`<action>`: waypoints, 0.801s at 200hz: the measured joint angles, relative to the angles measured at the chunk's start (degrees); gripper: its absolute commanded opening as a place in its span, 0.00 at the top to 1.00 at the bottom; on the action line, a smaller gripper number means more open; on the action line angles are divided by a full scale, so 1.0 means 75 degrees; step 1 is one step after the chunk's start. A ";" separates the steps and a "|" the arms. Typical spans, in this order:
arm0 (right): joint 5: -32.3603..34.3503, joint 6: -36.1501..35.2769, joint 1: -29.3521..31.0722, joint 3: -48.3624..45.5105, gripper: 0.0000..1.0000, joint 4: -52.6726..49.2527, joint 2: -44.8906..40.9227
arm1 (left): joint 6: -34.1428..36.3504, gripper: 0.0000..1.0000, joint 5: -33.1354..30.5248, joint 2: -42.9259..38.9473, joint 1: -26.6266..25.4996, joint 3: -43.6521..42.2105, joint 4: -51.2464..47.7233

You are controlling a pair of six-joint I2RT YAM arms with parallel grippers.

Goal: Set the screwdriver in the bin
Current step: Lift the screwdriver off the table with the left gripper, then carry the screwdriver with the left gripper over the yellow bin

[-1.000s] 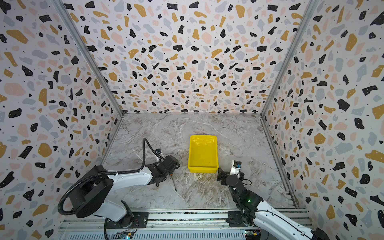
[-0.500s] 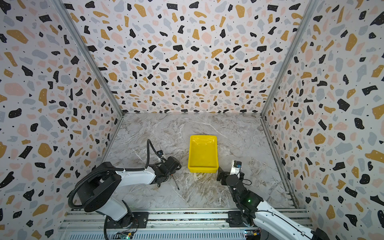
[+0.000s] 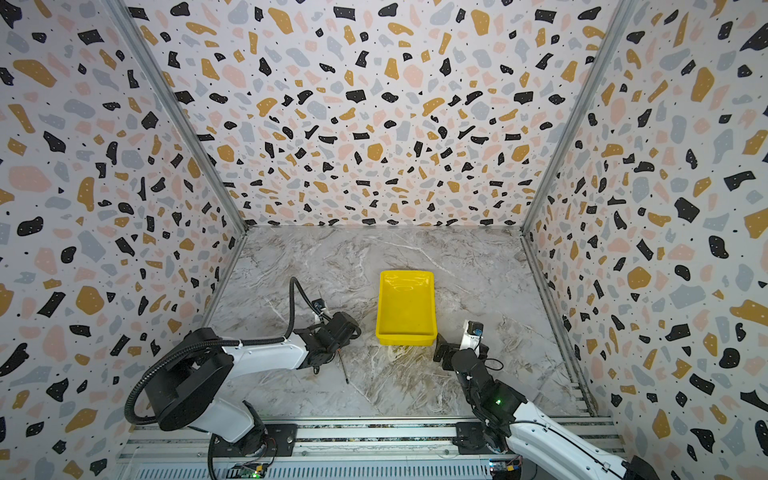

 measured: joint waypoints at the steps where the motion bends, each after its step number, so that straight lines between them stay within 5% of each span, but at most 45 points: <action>1: -0.0003 0.0000 0.0000 0.0000 0.01 0.0000 0.0000 | 0.0000 0.70 0.0000 -0.0015 0.0000 0.0000 -0.0006; 91: 0.0000 0.0023 0.0000 0.0000 0.01 0.0003 0.0003 | -0.0050 0.72 -0.0137 -0.2028 0.0000 -0.0717 0.0230; 160: 0.0023 0.0082 0.0000 0.0000 0.01 -0.0003 0.0000 | 0.0472 0.75 0.0930 -0.3002 -0.0003 -0.0874 0.1568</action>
